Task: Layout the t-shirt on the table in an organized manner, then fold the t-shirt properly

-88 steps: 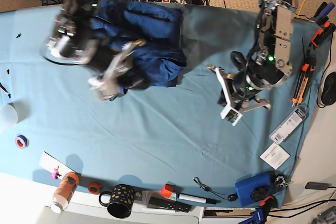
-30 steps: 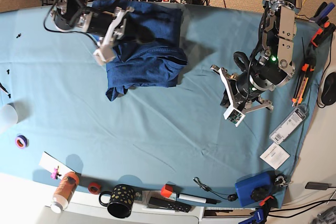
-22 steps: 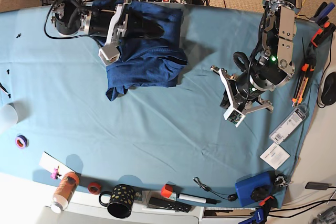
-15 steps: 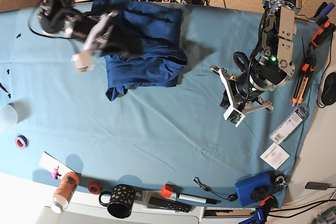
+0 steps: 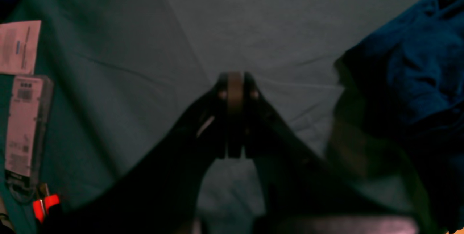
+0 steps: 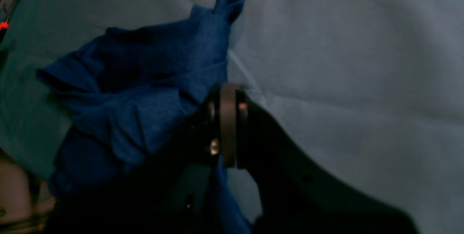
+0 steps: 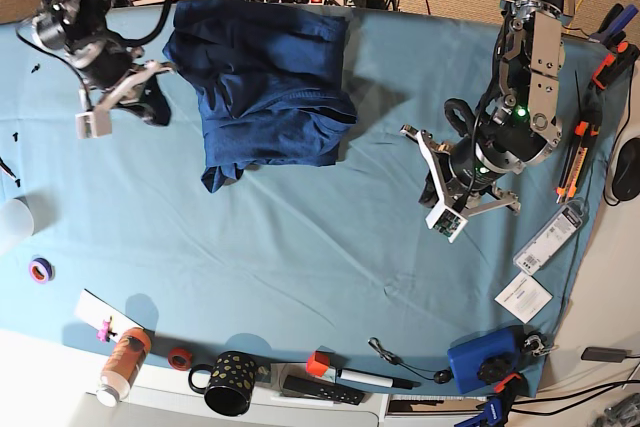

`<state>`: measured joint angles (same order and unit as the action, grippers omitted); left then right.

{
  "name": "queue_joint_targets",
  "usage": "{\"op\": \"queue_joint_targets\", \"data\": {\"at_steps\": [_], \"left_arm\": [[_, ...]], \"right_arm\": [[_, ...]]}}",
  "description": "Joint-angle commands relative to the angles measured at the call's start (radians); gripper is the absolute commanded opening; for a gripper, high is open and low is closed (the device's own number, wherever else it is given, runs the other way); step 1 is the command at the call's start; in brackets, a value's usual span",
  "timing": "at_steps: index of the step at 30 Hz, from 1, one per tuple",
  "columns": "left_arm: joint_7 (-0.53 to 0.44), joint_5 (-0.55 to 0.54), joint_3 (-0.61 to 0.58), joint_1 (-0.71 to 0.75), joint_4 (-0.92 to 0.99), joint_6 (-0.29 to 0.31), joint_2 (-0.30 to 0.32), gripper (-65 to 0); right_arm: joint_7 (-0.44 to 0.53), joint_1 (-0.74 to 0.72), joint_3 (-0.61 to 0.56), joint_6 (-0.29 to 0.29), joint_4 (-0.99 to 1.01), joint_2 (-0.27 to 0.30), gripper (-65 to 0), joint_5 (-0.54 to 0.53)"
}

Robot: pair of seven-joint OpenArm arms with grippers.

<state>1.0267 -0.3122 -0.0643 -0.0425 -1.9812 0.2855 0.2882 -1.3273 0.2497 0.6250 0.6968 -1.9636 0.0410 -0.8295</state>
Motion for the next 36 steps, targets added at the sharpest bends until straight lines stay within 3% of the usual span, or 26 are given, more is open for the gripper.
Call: {"op": "queue_joint_targets", "data": {"at_steps": [1, 8, 12, 16, 20, 29, 36], "left_arm": [[-0.025, -0.006, 0.004, -0.015, -0.014, 0.000, 0.003, -65.0], [-0.024, -0.006, 0.004, -0.015, -0.014, 0.000, 0.003, -65.0], [-0.025, -0.006, 0.004, -0.015, -0.014, 0.000, 0.003, -65.0], [-0.025, -0.005, 0.004, -0.015, -0.013, 0.000, 0.003, -65.0], [-0.025, -0.002, 0.004, -0.015, -0.013, 0.000, 0.003, -65.0], [-0.026, -0.003, 0.004, -0.015, -0.013, 0.000, 0.003, -65.0], [-0.033, -0.003, 0.004, -0.015, -0.013, 0.000, 0.003, -65.0]], "right_arm": [[0.030, -0.015, -0.026, 0.001, -0.003, 0.009, -65.0, -0.010], [0.087, -0.020, -0.215, 0.001, 0.077, 0.009, -65.0, 0.158], [0.054, -0.016, -0.261, 0.001, 0.107, 0.009, -65.0, 0.154], [-0.069, -0.013, -0.287, 0.001, 0.107, 0.009, -65.0, 0.037], [-0.069, 0.006, -0.297, 0.001, 0.107, 0.009, -65.0, -0.055], [-0.069, 0.022, -0.297, 0.001, 0.104, 0.009, -65.0, -0.091], [-0.069, 0.022, -0.297, 0.001, 0.104, 0.009, -65.0, -0.276]]}}
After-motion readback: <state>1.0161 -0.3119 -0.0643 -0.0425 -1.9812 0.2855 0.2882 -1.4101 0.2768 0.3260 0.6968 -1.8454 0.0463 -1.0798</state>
